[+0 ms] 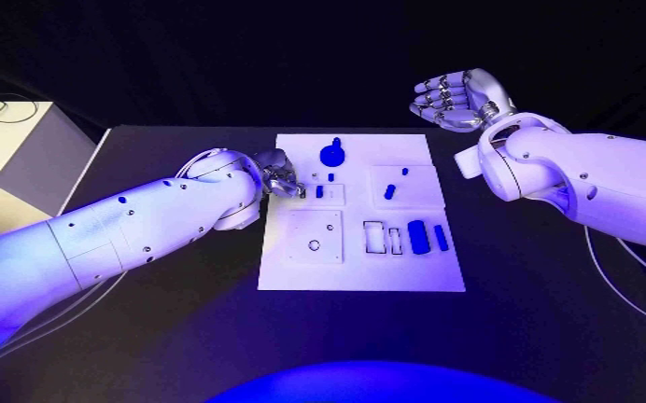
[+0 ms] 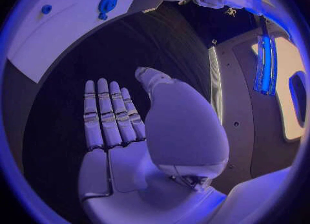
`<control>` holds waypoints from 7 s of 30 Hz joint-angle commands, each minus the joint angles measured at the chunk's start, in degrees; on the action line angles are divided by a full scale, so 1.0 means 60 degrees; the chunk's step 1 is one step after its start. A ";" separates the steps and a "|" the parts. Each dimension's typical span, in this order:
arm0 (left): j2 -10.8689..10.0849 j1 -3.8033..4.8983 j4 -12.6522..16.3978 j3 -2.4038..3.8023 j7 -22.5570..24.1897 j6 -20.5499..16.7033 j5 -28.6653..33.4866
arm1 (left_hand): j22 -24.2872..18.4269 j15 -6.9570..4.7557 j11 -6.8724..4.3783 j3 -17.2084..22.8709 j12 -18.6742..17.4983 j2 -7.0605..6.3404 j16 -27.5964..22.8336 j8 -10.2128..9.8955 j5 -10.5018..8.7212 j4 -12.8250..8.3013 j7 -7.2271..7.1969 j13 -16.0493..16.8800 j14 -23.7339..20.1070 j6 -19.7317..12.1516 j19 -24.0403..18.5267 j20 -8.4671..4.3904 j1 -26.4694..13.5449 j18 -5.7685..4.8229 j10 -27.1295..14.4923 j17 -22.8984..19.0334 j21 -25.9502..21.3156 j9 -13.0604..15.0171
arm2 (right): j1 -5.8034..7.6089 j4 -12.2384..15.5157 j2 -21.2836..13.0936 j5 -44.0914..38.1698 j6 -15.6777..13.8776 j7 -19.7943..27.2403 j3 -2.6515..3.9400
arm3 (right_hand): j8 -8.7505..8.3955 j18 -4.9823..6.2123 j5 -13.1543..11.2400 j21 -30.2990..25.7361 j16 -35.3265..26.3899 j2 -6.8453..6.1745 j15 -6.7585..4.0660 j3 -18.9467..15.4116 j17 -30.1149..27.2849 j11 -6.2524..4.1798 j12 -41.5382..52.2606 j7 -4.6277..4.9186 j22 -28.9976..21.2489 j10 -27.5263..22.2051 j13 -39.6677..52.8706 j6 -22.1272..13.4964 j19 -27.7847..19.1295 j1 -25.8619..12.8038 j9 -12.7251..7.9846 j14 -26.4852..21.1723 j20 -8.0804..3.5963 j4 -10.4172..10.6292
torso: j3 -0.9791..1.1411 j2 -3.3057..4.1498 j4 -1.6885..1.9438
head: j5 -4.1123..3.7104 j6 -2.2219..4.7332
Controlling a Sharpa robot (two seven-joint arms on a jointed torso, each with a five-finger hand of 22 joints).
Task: Assemble the parts on the task board
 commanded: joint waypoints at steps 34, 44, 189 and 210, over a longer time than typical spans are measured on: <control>0.0040 -0.0004 -0.0136 -0.0015 0.0347 0.0540 0.0124 | -0.0041 -0.0055 0.0000 0.1671 -0.0020 0.0084 0.0032 0.0006 0.0022 -0.1579 -0.0076 -0.0043 0.0907 0.0108 -0.0047 -0.0010 -0.0032 0.0058 0.0037 0.2244 -0.0024 0.0005 | 0.0002 0.0021 -0.0020 -0.0009 0.0150 0.0114 0.0003 | -0.0056 0.0059 0.0104 -0.0012 -0.0055 0.0132 0.0083 -0.0087 -0.0054 0.0072 -0.0071 0.0289 -0.0060 0.0024 -0.0010 0.0034 -0.0011 0.0038 -0.0025 0.0044 0.0017 -0.0012 | -0.0003 0.0008 -0.0003 | -0.0008 -0.0023; 0.0223 -0.0004 -0.0366 -0.0046 0.0241 0.0917 0.0180 | -0.0056 -0.0053 0.0002 0.1680 -0.0028 0.0088 0.0032 0.0000 0.0010 -0.1580 -0.0074 -0.0053 0.0907 0.0109 -0.0060 -0.0010 -0.0033 0.0061 0.0029 0.2243 -0.0032 0.0003 | 0.0002 0.0037 -0.0011 -0.0009 0.0180 0.0109 0.0003 | -0.0059 0.0058 0.0119 -0.0013 -0.0065 0.0134 0.0085 -0.0098 -0.0069 0.0077 -0.0080 0.0296 -0.0076 0.0029 -0.0011 0.0039 -0.0011 0.0032 -0.0030 0.0049 0.0019 -0.0010 | 0.0004 0.0015 -0.0017 | 0.0005 -0.0064; 0.1409 0.0033 -0.1861 -0.0078 0.4707 -0.2215 -0.0993 | -0.5042 0.1187 0.1336 -0.3336 -0.3365 -0.0519 -0.3329 -0.2951 -0.0045 -0.0217 0.1095 -0.4601 -0.3758 -0.1281 -0.4860 0.1098 0.2934 0.1154 -0.4944 -0.4131 -0.4180 -0.4821 | -0.0007 0.0063 -0.0014 -0.0172 0.0261 0.0000 0.0003 | -0.0101 0.0054 0.0533 0.0020 -0.0430 0.0284 0.0126 -0.0409 -0.0654 0.0050 -0.0286 0.0223 -0.0720 0.0130 -0.0013 0.0348 -0.0260 0.0264 -0.0241 0.0112 0.0071 -0.0121 | 0.0006 0.0038 -0.0024 | -0.0178 0.0236; 0.1886 0.0114 -0.2055 -0.0179 0.2566 -0.0763 -0.1997 | -0.4425 0.1254 0.1414 -0.3302 -0.3579 -0.0391 -0.2292 -0.3278 -0.0004 -0.0242 0.0848 -0.5240 -0.3270 -0.0466 -0.4447 0.1166 0.3210 0.1103 -0.5208 -0.4040 -0.3541 -0.5600 | -0.0005 0.0109 0.0009 -0.0177 0.0269 -0.0015 0.0004 | -0.0110 0.0053 0.0532 0.0021 -0.0430 0.0275 0.0127 -0.0401 -0.0664 0.0059 -0.0290 0.0247 -0.0729 0.0130 -0.0014 0.0343 -0.0251 0.0260 -0.0250 0.0120 0.0070 -0.0124 | -0.0005 0.0031 -0.0035 | -0.0207 0.0237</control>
